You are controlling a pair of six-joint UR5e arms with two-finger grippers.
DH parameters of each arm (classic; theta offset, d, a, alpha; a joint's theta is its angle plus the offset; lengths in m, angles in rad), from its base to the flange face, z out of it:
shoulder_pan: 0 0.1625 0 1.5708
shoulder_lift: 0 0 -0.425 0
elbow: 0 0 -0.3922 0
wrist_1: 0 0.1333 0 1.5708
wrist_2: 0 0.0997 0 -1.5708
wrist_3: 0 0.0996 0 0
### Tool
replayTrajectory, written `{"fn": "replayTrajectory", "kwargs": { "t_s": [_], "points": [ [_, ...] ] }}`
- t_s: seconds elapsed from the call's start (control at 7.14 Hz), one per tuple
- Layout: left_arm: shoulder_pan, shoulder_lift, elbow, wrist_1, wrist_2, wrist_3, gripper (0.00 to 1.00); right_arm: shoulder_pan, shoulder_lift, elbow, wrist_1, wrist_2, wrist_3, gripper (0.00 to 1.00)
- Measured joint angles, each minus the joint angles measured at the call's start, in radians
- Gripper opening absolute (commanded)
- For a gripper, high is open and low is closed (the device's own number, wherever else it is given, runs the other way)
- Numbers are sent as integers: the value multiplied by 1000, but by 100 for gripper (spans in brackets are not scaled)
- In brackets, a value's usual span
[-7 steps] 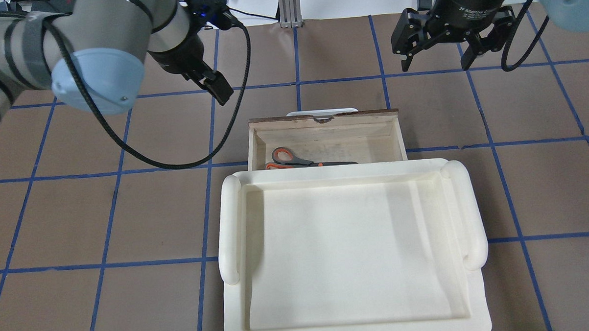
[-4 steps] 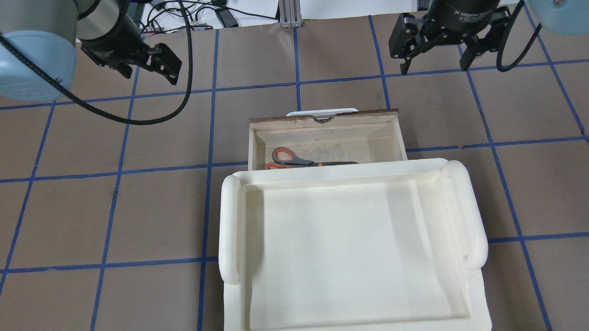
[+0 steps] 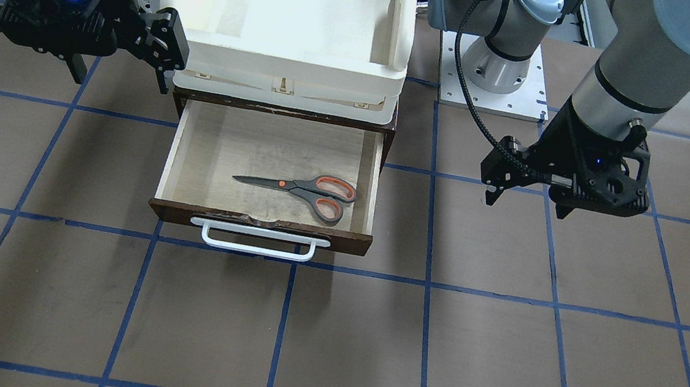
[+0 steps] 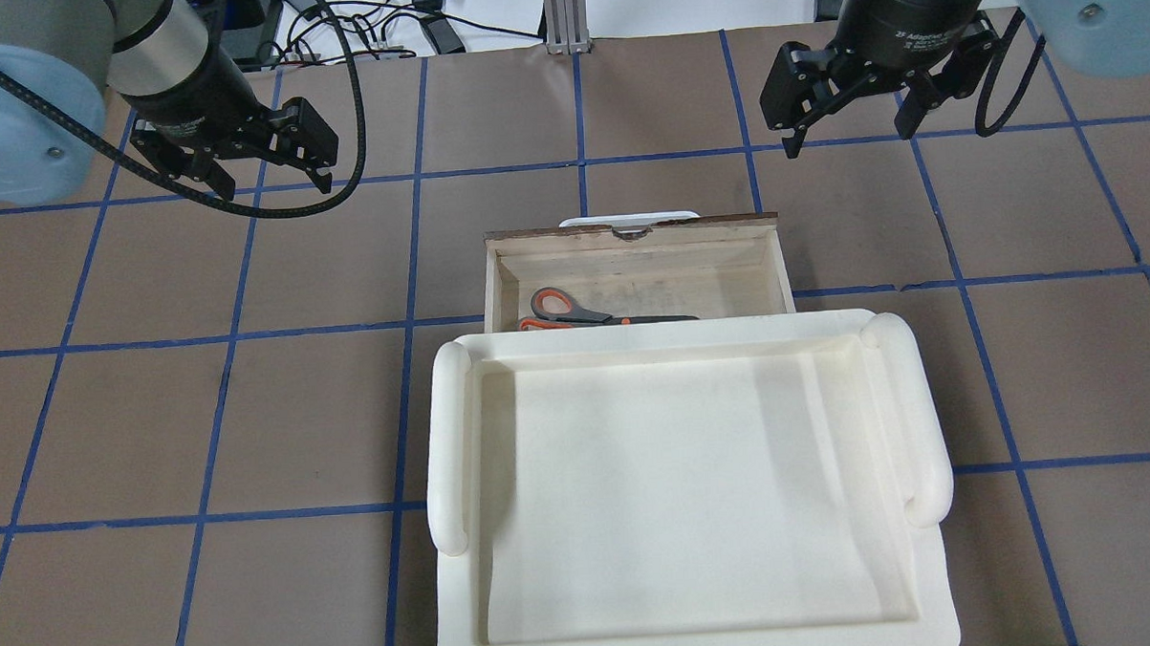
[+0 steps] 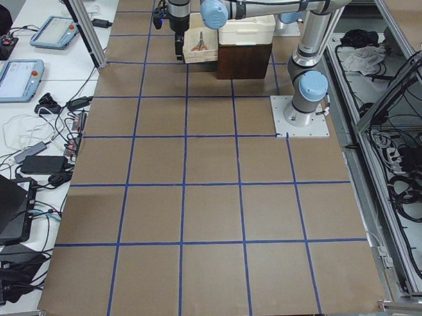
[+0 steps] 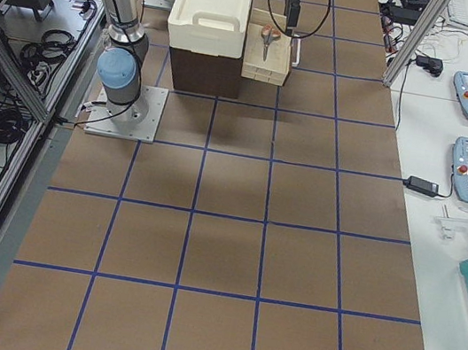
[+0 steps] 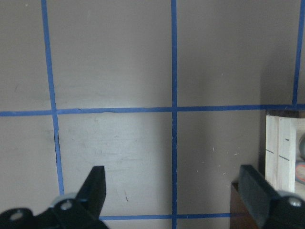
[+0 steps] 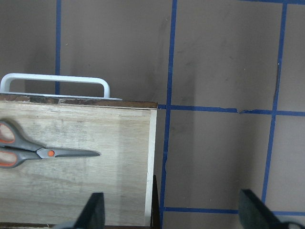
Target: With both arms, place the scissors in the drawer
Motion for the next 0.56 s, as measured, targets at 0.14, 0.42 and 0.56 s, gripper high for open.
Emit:
{"fn": "replayTrajectory", "kwargs": {
  "t_s": [0.14,0.42,0.56],
  "points": [
    [1,23,0,-46,24,-13,100,0,-1,2,-1,2,-6,100],
    [3,46,-6,-83,60,-25,100,1,-2,5,-2,8,-10,100],
    [3,48,-9,-85,59,-28,100,1,-4,5,-3,9,-10,100]
  ]
}}
